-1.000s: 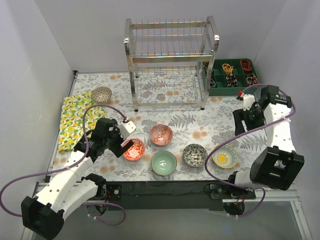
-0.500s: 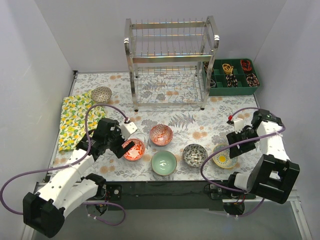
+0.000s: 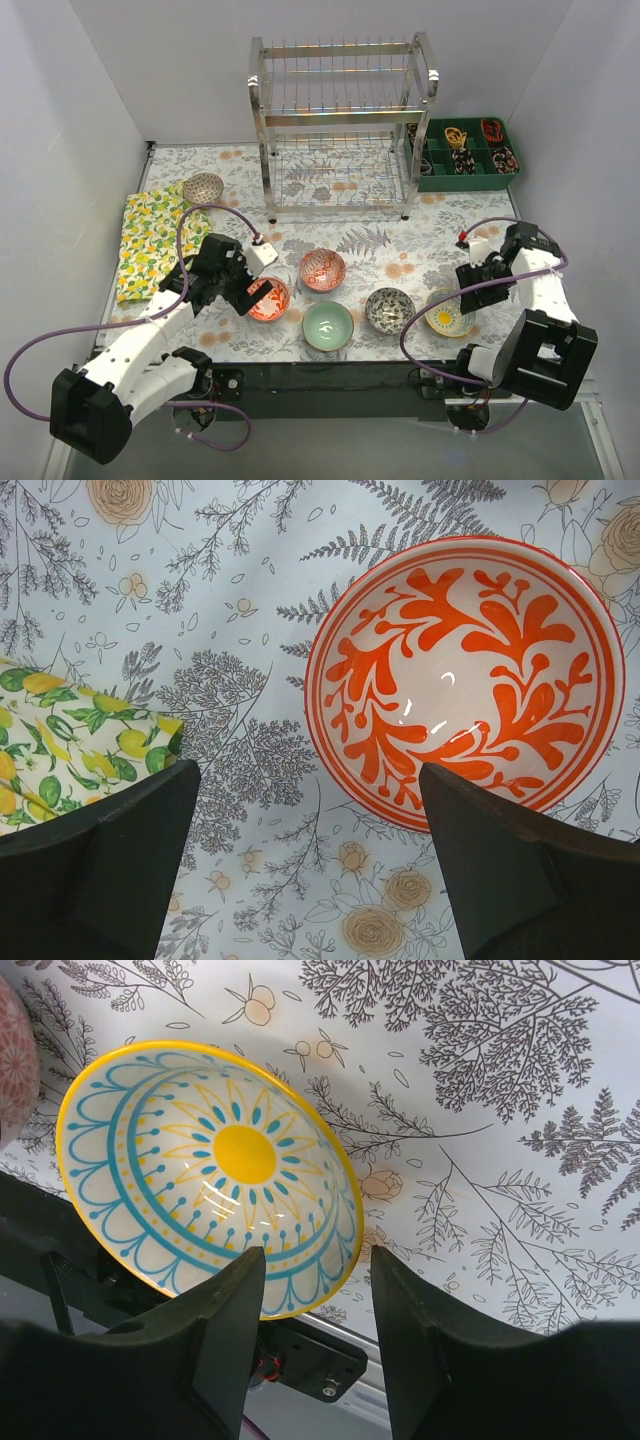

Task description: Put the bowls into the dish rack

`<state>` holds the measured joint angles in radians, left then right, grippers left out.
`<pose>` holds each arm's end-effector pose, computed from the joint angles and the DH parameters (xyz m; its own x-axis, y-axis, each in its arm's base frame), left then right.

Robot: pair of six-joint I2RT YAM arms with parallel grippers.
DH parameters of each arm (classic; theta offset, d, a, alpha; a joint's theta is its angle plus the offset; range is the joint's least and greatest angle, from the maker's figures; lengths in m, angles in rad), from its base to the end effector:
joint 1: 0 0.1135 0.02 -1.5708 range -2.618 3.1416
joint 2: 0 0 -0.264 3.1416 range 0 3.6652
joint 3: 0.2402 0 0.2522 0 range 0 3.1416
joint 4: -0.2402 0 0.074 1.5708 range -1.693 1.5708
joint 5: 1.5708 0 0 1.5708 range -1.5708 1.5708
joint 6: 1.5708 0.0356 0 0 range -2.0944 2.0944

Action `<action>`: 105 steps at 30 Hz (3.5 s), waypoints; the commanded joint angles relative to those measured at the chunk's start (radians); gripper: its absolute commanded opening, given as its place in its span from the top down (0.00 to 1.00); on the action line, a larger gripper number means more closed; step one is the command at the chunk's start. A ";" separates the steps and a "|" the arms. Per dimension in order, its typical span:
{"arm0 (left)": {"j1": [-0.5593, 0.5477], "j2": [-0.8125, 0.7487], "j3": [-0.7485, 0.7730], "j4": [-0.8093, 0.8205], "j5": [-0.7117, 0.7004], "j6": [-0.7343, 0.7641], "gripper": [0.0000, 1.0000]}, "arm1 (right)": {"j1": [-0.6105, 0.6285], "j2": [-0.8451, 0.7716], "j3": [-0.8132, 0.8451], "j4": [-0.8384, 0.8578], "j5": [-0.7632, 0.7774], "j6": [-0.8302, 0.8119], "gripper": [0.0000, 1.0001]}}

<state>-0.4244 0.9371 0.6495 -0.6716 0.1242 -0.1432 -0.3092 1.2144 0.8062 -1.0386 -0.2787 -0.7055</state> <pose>0.1607 -0.0775 0.2248 -0.8060 0.2088 -0.5538 0.3621 0.9141 -0.1823 0.1839 -0.0485 0.2113 -0.8883 -0.3707 -0.2712 -0.4149 0.9009 0.1276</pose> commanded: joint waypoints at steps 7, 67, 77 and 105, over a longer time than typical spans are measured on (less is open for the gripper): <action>0.004 -0.015 -0.010 0.015 0.017 -0.016 0.07 | -0.010 0.074 -0.007 0.026 0.013 0.040 0.54; 0.123 -0.182 -0.016 0.208 -0.258 -0.342 0.02 | 1.090 0.375 0.871 0.127 0.752 0.472 0.99; 0.176 -0.178 -0.036 0.173 -0.225 -0.332 0.02 | 1.150 0.516 0.884 0.383 1.127 0.408 0.99; 0.176 -0.279 -0.131 0.173 -0.158 -0.320 0.02 | 1.058 1.036 1.327 0.473 1.533 0.015 0.99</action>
<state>-0.2558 0.6834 0.5282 -0.5144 -0.0551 -0.4763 0.7910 2.1914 2.0079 -0.6064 1.1507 -0.6216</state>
